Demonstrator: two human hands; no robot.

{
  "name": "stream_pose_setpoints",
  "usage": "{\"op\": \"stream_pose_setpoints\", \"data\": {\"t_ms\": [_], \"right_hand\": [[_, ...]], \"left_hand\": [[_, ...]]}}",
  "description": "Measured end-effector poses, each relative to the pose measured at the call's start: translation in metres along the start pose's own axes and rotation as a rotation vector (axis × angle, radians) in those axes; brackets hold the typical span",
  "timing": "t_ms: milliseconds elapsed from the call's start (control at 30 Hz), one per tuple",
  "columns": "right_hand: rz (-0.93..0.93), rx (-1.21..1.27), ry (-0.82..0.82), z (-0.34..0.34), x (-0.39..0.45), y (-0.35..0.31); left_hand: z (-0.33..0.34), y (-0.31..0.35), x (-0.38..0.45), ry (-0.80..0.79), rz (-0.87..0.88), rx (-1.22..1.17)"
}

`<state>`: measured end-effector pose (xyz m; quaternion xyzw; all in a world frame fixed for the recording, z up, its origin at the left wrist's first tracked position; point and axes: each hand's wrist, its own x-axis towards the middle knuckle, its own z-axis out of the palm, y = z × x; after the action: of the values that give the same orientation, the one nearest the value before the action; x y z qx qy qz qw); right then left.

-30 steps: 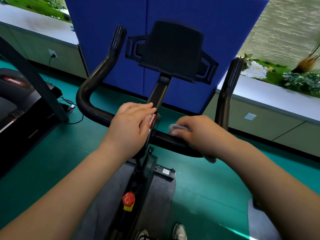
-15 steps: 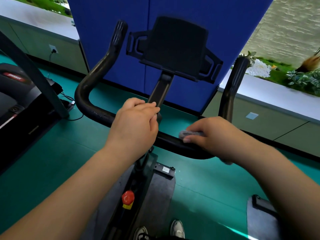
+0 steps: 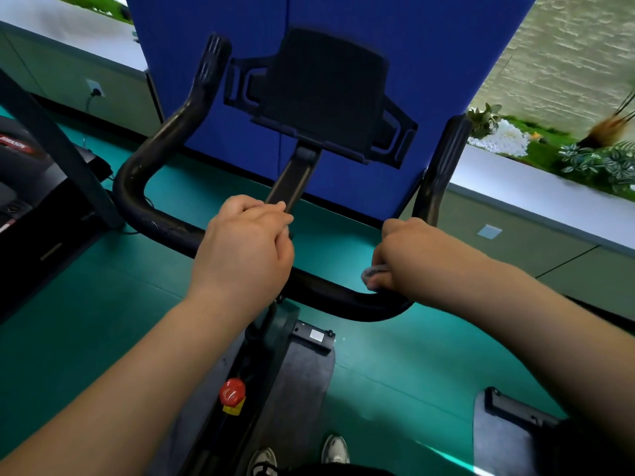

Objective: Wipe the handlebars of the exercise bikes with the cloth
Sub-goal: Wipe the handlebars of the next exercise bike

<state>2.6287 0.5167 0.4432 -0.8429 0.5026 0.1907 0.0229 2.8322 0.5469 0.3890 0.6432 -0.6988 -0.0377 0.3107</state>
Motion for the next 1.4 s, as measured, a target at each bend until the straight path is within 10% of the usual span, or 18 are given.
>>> {"op": "stream_pose_setpoints", "data": {"t_ms": [533, 800, 1000, 1400], "right_hand": [[0.091, 0.073, 0.377, 0.002, 0.027, 0.056], [0.280, 0.966, 0.901, 0.066, -0.010, 0.034], [0.646, 1.462, 0.944, 0.075, 0.015, 0.039], [0.694, 2.072, 0.695, 0.062, 0.036, 0.048]], "left_hand": [[0.005, 0.009, 0.000, 0.056, -0.027, 0.070], [0.007, 0.013, 0.001, 0.083, -0.018, 0.130], [0.006, 0.018, 0.001, 0.070, -0.037, 0.175], [0.007, 0.020, 0.001, 0.064, -0.074, 0.234]]}}
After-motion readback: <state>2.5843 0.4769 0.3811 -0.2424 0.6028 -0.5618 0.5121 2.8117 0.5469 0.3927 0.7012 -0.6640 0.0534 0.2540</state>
